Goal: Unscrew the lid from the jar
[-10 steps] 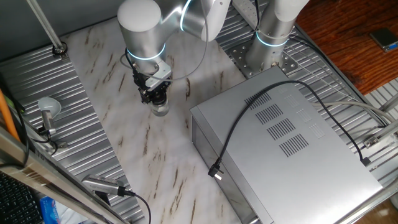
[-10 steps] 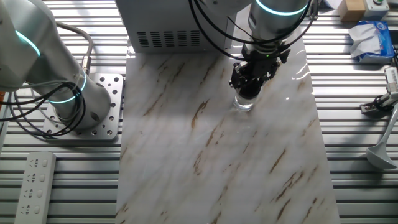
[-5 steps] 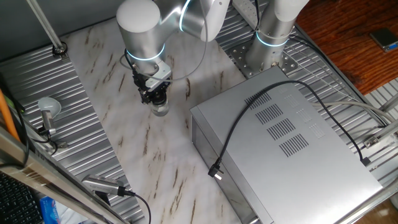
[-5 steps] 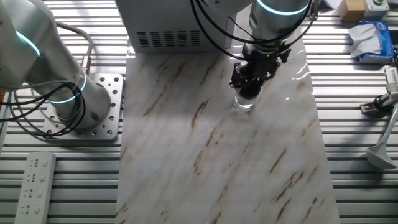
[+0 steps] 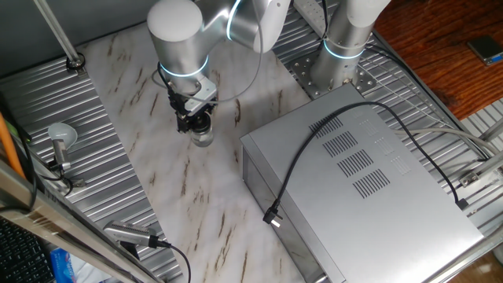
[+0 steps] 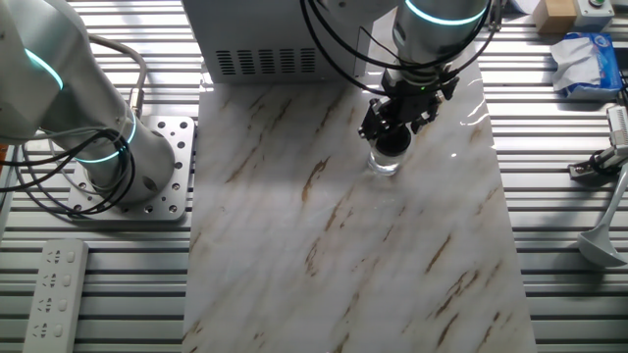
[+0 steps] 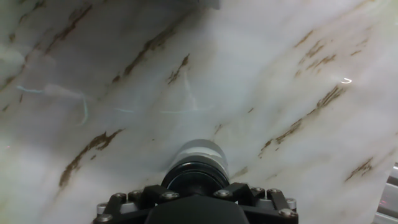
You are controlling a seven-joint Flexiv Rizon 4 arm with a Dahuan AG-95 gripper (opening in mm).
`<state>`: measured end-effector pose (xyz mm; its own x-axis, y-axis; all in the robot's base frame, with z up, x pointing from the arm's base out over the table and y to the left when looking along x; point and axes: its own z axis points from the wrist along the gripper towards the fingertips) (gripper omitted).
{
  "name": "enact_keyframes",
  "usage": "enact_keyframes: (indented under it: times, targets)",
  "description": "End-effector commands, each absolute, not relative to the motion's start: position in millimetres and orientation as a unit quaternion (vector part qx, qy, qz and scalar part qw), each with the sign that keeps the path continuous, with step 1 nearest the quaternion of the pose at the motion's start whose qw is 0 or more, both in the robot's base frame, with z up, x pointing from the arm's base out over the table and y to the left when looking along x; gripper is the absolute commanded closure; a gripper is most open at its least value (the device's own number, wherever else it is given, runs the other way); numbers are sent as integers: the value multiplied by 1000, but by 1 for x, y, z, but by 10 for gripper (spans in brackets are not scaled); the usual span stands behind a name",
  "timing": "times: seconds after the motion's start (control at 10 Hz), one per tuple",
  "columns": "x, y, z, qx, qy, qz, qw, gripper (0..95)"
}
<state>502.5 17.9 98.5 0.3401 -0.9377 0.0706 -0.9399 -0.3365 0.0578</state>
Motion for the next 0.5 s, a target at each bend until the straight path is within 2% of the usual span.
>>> enact_keyframes:
  times: [0.1,0.5]
  targets:
    - [502,18,99,818,-574,11,45,190]
    - [502,18,100,811,-584,2,46,190]
